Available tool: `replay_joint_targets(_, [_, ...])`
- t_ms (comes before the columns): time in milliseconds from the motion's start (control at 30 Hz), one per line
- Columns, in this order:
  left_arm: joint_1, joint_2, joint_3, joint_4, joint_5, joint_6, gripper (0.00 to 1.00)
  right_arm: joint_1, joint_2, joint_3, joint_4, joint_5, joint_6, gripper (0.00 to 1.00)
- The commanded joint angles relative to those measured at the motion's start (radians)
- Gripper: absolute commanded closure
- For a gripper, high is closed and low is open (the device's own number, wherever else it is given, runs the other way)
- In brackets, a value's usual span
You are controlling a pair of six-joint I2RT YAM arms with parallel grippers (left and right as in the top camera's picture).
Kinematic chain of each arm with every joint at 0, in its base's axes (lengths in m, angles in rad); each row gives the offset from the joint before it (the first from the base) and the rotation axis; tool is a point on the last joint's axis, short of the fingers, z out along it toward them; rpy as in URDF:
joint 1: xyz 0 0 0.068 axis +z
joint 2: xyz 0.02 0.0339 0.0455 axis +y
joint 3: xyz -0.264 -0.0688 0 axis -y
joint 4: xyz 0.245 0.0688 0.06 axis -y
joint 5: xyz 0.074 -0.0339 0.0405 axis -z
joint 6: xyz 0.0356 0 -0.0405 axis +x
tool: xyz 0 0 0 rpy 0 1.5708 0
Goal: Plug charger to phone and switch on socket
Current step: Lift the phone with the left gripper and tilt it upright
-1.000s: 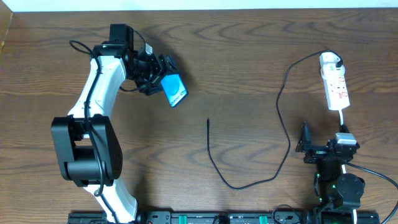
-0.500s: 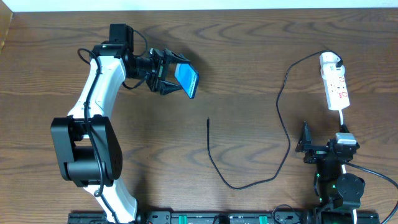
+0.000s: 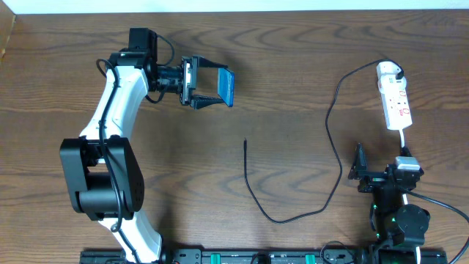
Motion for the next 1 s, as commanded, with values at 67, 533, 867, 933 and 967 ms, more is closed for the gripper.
replay_joint_targets(67, [0.006, -0.042, 0.01, -0.001, 0.066, -0.102, 0.92, 0.004, -0.006, -0.001, -0.005, 0.008, -0.014, 0.01])
replay_joint_targets(533, [0.006, -0.042, 0.01, -0.001, 0.066, -0.134, 0.93, 0.004, -0.006, -0.001, -0.005, 0.008, -0.014, 0.01])
replay_joint_targets(867, [0.006, -0.042, 0.01, -0.001, 0.066, -0.133, 0.93, 0.004, -0.006, -0.001, -0.005, 0.008, -0.014, 0.01])
replay_joint_targets(933, [0.006, -0.042, 0.01, -0.001, 0.066, -0.129, 0.93, 0.004, -0.006, -0.001, -0.005, 0.008, -0.014, 0.01])
replay_joint_targets(967, [0.006, -0.042, 0.01, -0.001, 0.066, -0.124, 0.93, 0.004, -0.006, -0.001, -0.005, 0.008, -0.014, 0.01])
